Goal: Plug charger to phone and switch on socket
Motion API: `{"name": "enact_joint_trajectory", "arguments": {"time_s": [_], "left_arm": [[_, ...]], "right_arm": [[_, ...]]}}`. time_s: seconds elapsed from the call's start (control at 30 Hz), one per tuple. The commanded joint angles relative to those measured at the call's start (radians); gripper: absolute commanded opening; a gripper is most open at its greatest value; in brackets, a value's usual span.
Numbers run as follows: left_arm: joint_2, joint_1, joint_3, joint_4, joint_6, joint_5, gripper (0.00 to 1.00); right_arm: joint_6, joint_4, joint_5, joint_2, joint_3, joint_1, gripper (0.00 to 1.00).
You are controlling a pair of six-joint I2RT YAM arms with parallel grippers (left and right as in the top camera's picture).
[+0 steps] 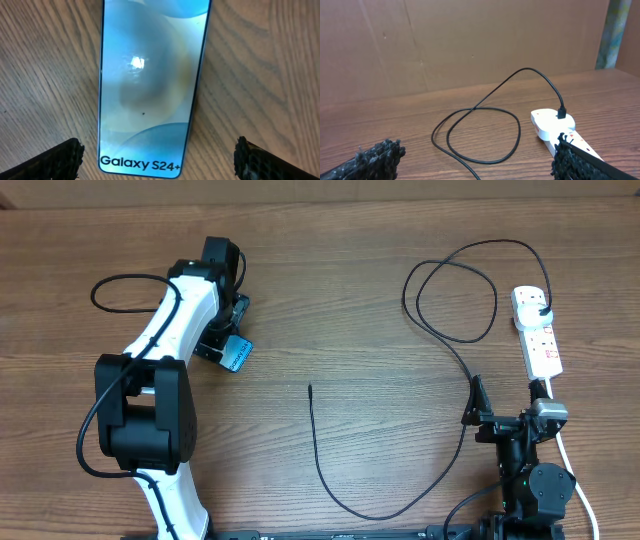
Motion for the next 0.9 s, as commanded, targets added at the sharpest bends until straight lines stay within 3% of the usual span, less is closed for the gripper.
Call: {"name": "enact_joint_trajectory", "arguments": {"time_s": [0.0,0.87], "left_arm": [[0.004,-0.002,0.024,-0.003,-0.033,-0.028,1.00],[0.078,0.000,0.026,0.014,0.010,-0.029,1.00]], "right_arm": [[0.001,0.003,0.006,-0.010,-0.011,0.005,1.00],[0.001,0.003,0.006,-0.010,-0.011,0.005,1.00]]}}
